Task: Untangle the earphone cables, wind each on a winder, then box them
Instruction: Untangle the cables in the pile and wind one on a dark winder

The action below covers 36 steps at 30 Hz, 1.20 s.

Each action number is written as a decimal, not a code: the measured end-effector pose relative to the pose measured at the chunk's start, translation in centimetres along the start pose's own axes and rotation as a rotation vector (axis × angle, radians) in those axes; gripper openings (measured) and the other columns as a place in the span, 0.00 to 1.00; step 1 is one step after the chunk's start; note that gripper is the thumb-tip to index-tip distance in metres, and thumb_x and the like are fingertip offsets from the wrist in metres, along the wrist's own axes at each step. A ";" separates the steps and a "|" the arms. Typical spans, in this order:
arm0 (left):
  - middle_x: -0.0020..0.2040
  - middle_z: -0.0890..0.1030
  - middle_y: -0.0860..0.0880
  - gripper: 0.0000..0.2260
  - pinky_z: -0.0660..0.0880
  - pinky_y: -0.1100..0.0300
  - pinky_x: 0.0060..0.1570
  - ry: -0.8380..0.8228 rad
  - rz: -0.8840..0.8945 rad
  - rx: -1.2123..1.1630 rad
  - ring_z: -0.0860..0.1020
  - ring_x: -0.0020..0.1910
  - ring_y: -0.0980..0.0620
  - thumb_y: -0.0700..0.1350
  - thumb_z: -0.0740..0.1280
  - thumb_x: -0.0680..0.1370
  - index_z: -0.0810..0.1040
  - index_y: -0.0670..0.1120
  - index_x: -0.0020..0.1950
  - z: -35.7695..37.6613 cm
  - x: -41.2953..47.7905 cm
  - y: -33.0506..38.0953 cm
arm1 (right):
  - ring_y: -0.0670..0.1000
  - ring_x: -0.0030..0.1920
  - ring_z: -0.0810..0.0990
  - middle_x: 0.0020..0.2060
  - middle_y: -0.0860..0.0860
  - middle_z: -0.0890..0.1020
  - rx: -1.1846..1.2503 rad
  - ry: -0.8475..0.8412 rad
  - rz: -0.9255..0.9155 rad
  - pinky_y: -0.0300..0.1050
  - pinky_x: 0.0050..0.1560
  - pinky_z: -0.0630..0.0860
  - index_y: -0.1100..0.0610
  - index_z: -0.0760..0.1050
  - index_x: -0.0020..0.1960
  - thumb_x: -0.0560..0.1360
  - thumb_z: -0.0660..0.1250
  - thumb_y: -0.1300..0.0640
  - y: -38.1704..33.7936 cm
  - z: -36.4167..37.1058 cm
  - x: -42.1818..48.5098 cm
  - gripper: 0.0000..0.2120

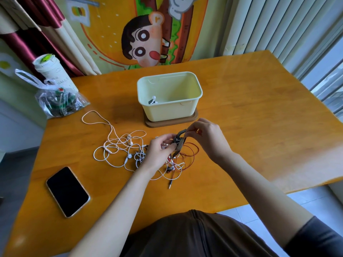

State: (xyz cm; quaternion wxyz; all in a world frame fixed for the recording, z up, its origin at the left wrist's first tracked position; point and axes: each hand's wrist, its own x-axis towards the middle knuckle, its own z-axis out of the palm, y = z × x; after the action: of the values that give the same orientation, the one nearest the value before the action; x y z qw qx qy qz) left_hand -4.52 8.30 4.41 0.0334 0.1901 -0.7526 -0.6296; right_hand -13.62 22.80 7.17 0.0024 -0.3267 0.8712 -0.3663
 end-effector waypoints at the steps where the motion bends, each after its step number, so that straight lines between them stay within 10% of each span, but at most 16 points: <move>1: 0.47 0.80 0.52 0.11 0.75 0.72 0.46 -0.027 -0.010 0.010 0.78 0.47 0.61 0.35 0.64 0.78 0.78 0.47 0.57 -0.2 -0.2 0.0 | 0.45 0.37 0.72 0.40 0.45 0.75 0.003 0.015 0.003 0.40 0.39 0.71 0.57 0.81 0.43 0.72 0.71 0.57 0.2 0.0 0.1 0.03; 8: 0.52 0.82 0.47 0.12 0.76 0.54 0.52 -0.194 -0.179 -0.425 0.79 0.51 0.51 0.35 0.61 0.79 0.78 0.48 0.57 0.0 -1.1 0.0 | 0.38 0.33 0.73 0.33 0.42 0.75 0.137 0.003 0.162 0.26 0.36 0.66 0.59 0.80 0.41 0.72 0.71 0.60 1.5 0.7 -0.2 0.03; 16: 0.50 0.81 0.45 0.10 0.69 0.44 0.61 -0.066 -0.354 -0.936 0.76 0.54 0.48 0.40 0.57 0.81 0.78 0.46 0.55 1.6 -0.5 0.4 | 0.48 0.31 0.77 0.32 0.51 0.81 0.531 0.029 0.435 0.48 0.36 0.76 0.55 0.79 0.41 0.77 0.66 0.57 0.2 4.3 -2.8 0.07; 22: 0.48 0.79 0.46 0.09 0.73 0.52 0.51 0.079 -0.367 -0.931 0.75 0.49 0.50 0.41 0.58 0.82 0.78 0.47 0.56 2.1 0.0 0.5 | 0.39 0.37 0.77 0.37 0.44 0.79 0.308 0.109 0.269 0.28 0.38 0.71 0.55 0.81 0.48 0.76 0.66 0.62 -1.2 4.7 -3.5 0.06; 36: 0.53 0.79 0.44 0.10 0.75 0.55 0.48 0.111 -0.379 -0.940 0.76 0.53 0.47 0.41 0.59 0.81 0.78 0.47 0.56 1.2 0.0 1.6 | 0.38 0.39 0.74 0.42 0.48 0.76 0.221 0.140 0.129 0.25 0.41 0.69 0.60 0.80 0.52 0.76 0.66 0.63 -1.4 4.0 -3.4 0.07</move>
State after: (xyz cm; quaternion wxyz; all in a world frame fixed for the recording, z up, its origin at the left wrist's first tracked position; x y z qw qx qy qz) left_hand -5.22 9.61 5.72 0.0406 0.3208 -0.3372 -0.8841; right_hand -9.14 21.49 4.37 0.0012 -0.2413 0.8429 -0.4810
